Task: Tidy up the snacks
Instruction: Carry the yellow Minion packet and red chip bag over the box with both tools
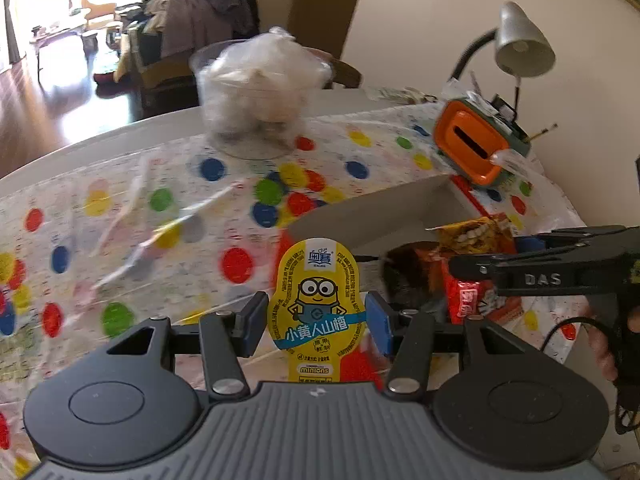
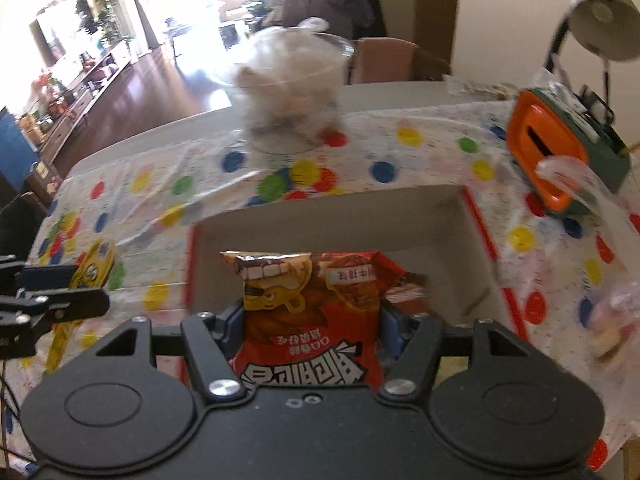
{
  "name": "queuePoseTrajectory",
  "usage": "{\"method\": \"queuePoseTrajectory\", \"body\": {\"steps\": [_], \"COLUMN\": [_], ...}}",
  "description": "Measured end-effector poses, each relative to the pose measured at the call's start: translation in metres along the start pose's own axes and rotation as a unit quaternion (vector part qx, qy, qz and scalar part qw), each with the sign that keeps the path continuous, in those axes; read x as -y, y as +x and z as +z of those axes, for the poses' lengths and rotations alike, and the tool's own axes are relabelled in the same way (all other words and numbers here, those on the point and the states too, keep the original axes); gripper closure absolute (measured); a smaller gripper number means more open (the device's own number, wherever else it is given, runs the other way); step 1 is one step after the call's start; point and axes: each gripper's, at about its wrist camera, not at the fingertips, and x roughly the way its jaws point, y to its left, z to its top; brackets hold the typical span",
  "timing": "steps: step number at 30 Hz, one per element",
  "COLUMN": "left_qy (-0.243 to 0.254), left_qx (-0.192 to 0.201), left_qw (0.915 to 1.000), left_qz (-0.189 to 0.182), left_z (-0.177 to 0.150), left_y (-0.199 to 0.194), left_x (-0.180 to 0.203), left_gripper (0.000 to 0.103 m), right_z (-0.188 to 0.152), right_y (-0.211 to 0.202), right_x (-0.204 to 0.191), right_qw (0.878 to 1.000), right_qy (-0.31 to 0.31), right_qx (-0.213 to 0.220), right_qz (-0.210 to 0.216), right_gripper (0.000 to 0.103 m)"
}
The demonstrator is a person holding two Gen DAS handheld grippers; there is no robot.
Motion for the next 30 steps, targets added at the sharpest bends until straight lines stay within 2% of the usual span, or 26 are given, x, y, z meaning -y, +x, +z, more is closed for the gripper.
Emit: {"method": "queuePoseTrajectory", "body": {"steps": [12,22,30], "left_qy": [0.018,0.016,0.002], "left_qx": [-0.029,-0.085,-0.132], "left_qw": [0.9994,0.9959,0.9904], "left_qz": [0.009,0.026,0.041], "left_z": [0.020,0.034,0.036], "left_y": [0.061,0.120,0.153], "left_x": [0.062,0.084,0.083], "left_gripper": [0.051,0.051,0.051], "right_z": [-0.012,-0.019,-0.018], "right_y": [0.028,0.054,0.077], "right_x": [0.067,0.067,0.071], "right_qw": [0.999,0.996,0.995], "right_qy": [-0.009,-0.053,-0.045], "right_qx": [-0.033,-0.066,-0.088], "right_qz": [-0.020,-0.012,-0.013], "right_gripper": [0.039,0.039,0.039]}}
